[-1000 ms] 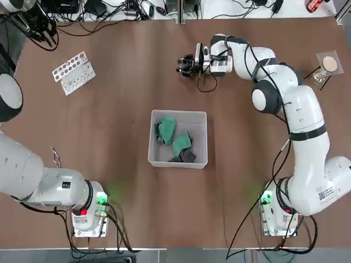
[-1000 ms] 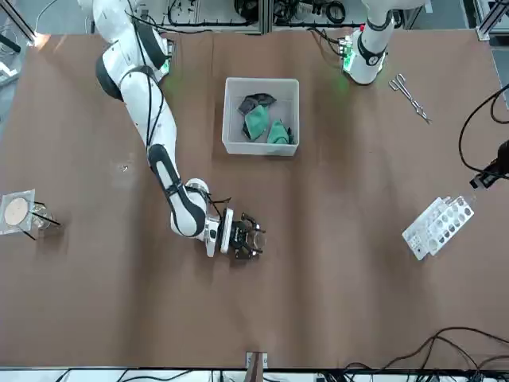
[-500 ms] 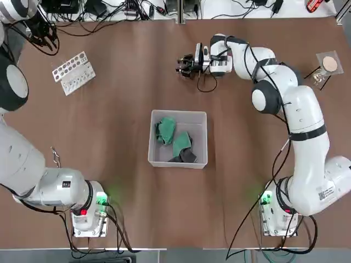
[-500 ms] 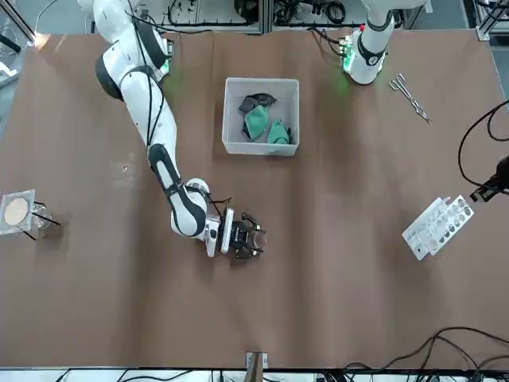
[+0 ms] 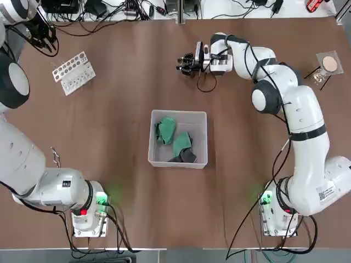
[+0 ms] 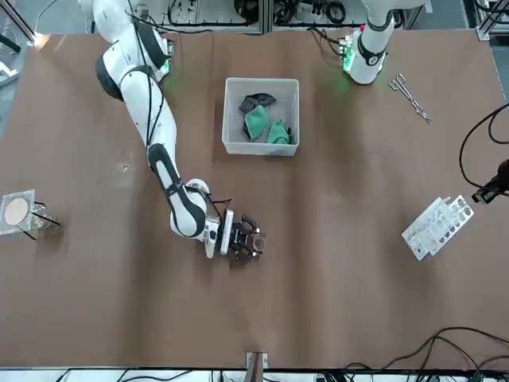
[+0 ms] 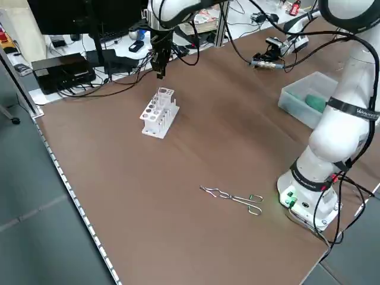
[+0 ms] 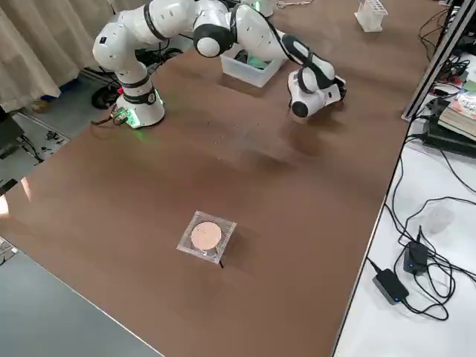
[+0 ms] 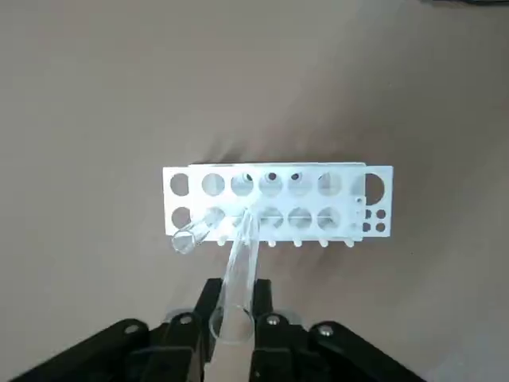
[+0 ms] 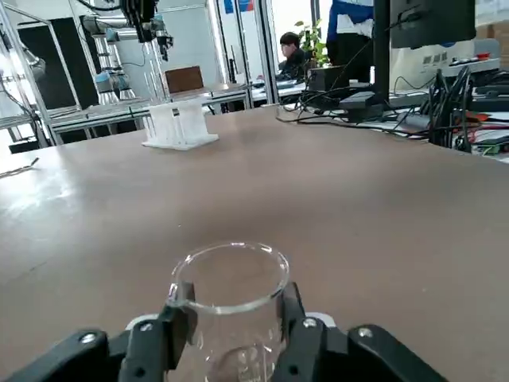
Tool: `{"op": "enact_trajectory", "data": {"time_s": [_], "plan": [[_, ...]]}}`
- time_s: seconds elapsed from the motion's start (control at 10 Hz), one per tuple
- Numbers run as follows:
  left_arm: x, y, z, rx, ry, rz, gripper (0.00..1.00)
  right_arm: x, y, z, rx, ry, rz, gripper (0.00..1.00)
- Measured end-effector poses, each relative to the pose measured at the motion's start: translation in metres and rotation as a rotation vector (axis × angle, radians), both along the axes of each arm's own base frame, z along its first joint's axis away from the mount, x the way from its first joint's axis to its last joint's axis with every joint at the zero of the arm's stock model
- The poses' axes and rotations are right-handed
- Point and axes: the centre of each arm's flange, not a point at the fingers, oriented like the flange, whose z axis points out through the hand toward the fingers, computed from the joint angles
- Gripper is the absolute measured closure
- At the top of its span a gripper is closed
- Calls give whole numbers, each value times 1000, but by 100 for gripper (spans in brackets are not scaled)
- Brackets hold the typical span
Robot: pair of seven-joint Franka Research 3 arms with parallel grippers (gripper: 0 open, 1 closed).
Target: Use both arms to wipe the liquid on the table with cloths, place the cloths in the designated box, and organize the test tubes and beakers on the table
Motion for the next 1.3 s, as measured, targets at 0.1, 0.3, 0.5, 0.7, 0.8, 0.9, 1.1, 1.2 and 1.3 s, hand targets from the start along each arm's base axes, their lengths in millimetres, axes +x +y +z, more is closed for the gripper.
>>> {"op": "enact_trajectory", "data": {"time_s": [0.1,0.3,0.5,0.7,0.8,0.9,1.1,1.2,1.3], "plan": [[0,1,-4,0,7,2,79,4,-3,3,-2,-8,-7,50],[0,5,-10,0,16,8,79,23,-22,14,-16,-44,-31,50],[0,5,-11,0,19,8,76,49,-65,28,-51,-91,-65,49],[0,4,-11,0,18,7,49,71,-113,36,-42,-133,-58,49],[1,3,-10,1,16,4,33,81,-141,41,-54,-158,-37,49],[4,1,-6,3,9,-2,17,88,-168,45,-50,-175,-9,49],[12,-3,14,13,-30,-14,0,95,-218,49,-23,-191,51,49],[15,-9,30,15,-61,-34,0,96,-245,50,-28,-195,75,49],[18,-24,52,9,-101,-76,0,97,-278,55,-48,-197,93,49]]}}
